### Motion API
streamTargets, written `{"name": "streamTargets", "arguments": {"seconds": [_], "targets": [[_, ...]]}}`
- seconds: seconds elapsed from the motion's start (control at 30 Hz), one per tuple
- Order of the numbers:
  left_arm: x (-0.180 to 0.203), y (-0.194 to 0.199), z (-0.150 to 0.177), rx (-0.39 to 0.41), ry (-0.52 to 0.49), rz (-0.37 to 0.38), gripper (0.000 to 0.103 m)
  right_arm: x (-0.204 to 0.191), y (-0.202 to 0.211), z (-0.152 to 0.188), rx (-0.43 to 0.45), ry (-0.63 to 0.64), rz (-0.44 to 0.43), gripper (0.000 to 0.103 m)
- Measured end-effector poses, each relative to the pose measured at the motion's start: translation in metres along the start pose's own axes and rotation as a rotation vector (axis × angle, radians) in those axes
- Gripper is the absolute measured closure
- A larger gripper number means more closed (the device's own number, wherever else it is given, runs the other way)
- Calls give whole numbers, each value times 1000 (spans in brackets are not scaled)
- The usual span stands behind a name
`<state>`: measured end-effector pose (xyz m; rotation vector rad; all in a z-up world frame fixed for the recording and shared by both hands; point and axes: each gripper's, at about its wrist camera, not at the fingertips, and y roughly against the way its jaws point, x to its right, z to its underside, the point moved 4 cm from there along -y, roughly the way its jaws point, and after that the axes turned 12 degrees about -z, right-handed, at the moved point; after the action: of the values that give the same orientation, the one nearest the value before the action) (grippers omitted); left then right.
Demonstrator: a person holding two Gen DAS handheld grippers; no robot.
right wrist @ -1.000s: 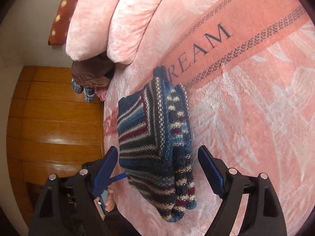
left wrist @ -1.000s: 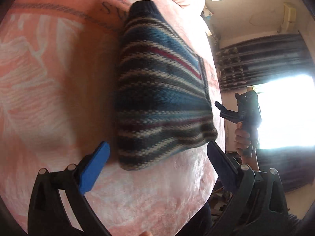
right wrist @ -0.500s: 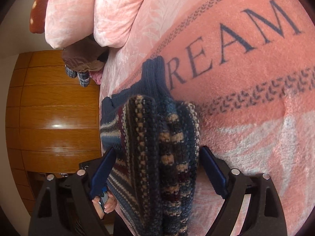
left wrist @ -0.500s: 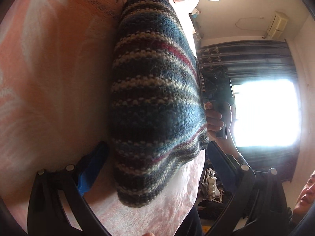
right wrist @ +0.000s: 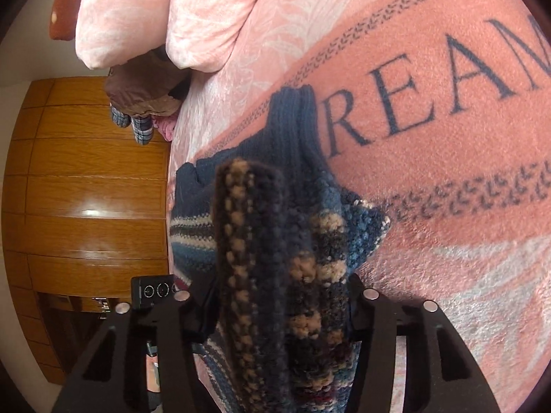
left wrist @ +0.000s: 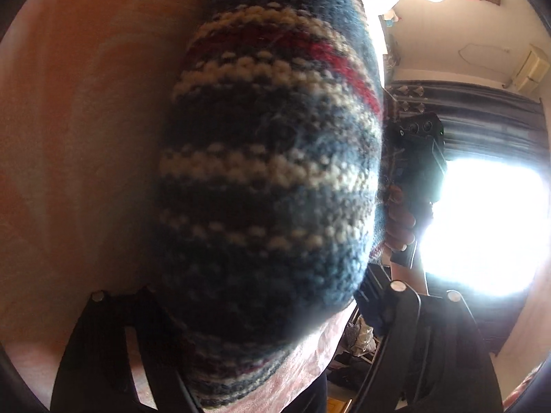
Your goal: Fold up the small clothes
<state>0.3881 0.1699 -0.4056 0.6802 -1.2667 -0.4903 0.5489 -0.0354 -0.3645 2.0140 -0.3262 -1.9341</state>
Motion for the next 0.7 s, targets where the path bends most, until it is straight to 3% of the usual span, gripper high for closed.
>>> {"name": "streamTargets", "arguments": {"seconds": [0.1, 0.2, 0.47, 0.7], "targets": [[7, 2, 3, -10, -10, -36, 52, -7, 5, 6, 24, 8, 19, 57], [17, 10, 6, -6, -16, -55, 61, -18, 11, 11, 47, 12, 29, 61], [31, 48, 35, 17, -50, -59, 65, -64, 15, 37, 74, 45, 25, 64], [3, 98, 94, 34, -43, -69, 65, -101, -36, 100, 24, 54, -39, 64]]}}
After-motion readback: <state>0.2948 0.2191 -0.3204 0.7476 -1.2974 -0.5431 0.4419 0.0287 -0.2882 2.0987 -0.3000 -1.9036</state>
